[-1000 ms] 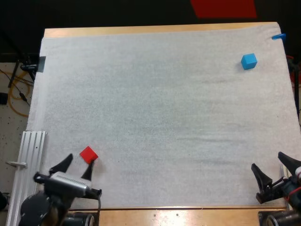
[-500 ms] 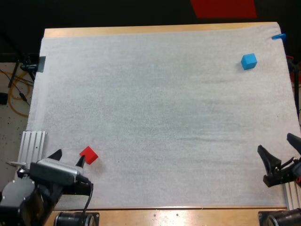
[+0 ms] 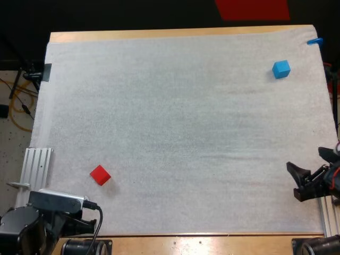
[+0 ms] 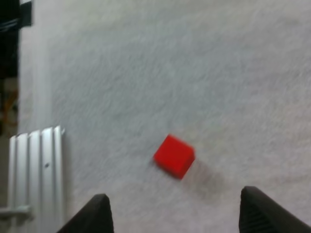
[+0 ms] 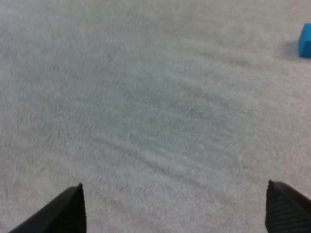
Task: Stack red cube on blue cube
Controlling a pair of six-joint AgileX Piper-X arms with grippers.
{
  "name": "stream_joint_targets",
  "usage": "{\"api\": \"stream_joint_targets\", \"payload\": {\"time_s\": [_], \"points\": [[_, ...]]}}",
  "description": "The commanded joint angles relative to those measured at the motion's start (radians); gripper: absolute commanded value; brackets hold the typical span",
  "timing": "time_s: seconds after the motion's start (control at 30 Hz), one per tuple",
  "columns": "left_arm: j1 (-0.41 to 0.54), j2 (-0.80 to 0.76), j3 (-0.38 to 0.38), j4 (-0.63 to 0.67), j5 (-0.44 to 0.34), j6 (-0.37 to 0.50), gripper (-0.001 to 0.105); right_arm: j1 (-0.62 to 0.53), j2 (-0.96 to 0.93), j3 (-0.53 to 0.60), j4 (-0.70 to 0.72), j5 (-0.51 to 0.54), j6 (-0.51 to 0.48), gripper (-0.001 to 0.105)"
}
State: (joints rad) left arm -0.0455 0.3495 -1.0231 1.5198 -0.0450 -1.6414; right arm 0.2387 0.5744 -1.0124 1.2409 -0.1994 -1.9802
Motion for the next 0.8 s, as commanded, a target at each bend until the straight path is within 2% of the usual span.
{"api": "stream_joint_targets", "payload": {"time_s": [0.0, 0.03, 0.2, 0.3, 0.43, 0.53, 0.57, 0.63, 0.77], "points": [[-0.001, -0.002, -0.005, 0.016, -0.046, -0.018, 0.056, 0.012, 0.001, -0.009, 0.006, -0.051, -0.038, 0.072], [-0.001, -0.002, -0.005, 0.017, -0.056, -0.023, 0.056, 0.016, 0.003, -0.009, 0.006, -0.064, -0.042, 0.072], [-0.001, 0.002, -0.002, 0.017, -0.062, -0.081, 0.056, 0.054, 0.013, -0.009, 0.009, -0.292, -0.036, 0.072], [-0.001, 0.011, 0.014, 0.019, -0.106, -0.086, 0.056, 0.064, 0.026, -0.009, 0.012, -0.336, -0.036, 0.072], [-0.001, 0.03, 0.055, 0.016, -0.163, -0.089, 0.056, 0.076, 0.031, -0.009, 0.012, -0.342, -0.036, 0.072], [-0.001, 0.058, 0.097, 0.006, -0.252, -0.089, 0.054, 0.079, 0.031, -0.009, 0.012, -0.342, -0.036, 0.072], [-0.001, 0.071, 0.112, 0.0, -0.28, -0.089, 0.049, 0.079, 0.031, -0.009, 0.012, -0.342, -0.036, 0.072], [-0.001, 0.089, 0.13, -0.009, -0.285, -0.089, 0.039, 0.079, 0.031, -0.009, 0.012, -0.342, -0.036, 0.072], [-0.001, 0.131, 0.164, -0.068, -0.285, -0.114, 0.007, 0.079, 0.031, -0.009, 0.012, -0.342, -0.036, 0.072]]}}
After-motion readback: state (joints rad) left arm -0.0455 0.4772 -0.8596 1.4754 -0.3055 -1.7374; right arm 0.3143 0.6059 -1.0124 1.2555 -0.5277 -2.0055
